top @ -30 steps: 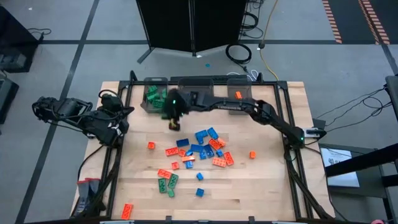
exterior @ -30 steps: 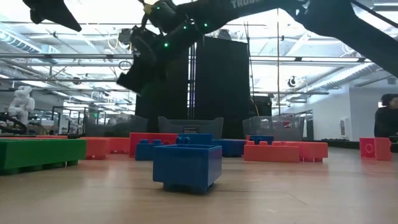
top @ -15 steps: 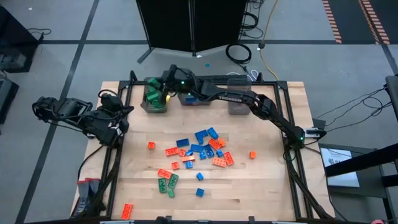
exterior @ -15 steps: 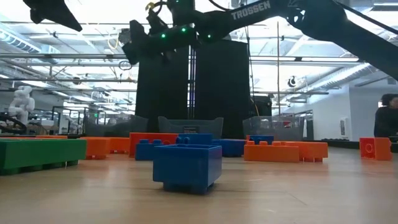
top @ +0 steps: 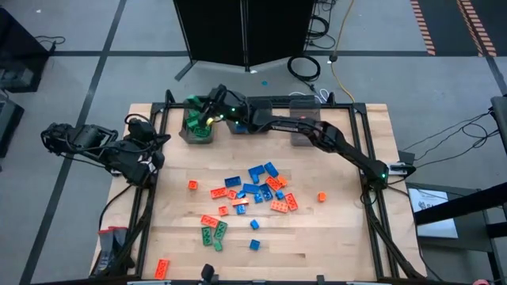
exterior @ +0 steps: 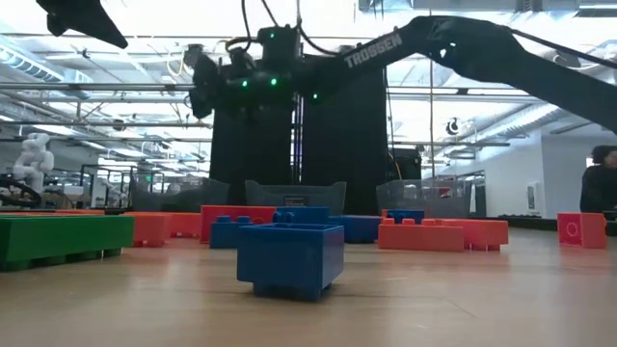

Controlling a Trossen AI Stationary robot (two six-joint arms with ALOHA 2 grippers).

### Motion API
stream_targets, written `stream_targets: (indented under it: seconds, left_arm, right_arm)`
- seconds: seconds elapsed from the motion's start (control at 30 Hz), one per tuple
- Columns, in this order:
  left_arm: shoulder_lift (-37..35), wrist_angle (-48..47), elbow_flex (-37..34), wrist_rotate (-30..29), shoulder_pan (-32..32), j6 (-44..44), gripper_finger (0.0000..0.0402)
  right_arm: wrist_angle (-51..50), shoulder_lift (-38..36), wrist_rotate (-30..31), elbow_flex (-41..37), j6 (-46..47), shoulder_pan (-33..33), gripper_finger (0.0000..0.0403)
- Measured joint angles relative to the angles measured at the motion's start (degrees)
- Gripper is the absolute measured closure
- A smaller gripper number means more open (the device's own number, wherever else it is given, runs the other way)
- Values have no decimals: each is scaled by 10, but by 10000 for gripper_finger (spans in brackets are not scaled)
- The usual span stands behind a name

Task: Sort blocks
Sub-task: Put the green game piece into the left black bin

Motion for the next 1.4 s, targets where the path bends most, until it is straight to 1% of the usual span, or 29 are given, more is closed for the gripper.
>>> stream_targets:
  seconds: [0.27, 0.4, 0.57, 0.7, 0.8, 0.97, 1.13, 1.2, 1.3, 1.4]
  left_arm:
    - [0, 0, 0, -4, 0, 0, 402]
    - [0, 0, 0, -4, 0, 0, 402]
    - [0, 0, 0, -6, 0, 1, 402]
    - [0, 0, 0, -7, 0, 1, 402]
    - [0, 0, 0, -7, 0, 3, 402]
    - [0, -1, 0, -7, 0, 4, 402]
    - [0, -1, 0, -6, 0, 4, 402]
    - [0, -2, 0, -7, 0, 4, 402]
    - [0, -2, 0, -6, 0, 4, 402]
    - [0, -5, 0, -6, 0, 4, 402]
  right_arm:
    - [-21, 36, 4, 0, 46, -2, 326]
    - [-43, 40, 3, 0, 56, -1, 326]
    - [-65, 47, 0, 0, 105, -1, 326]
    - [-85, 47, 1, 0, 111, -1, 326]
    - [-90, 47, 1, 0, 130, -2, 326]
    - [-90, 46, 2, 0, 133, -4, 325]
    - [-91, 46, 2, 0, 160, -6, 279]
    - [-92, 46, 2, 0, 162, -7, 267]
    - [-91, 46, 2, 0, 162, -7, 262]
    - [-91, 46, 2, 0, 162, -7, 267]
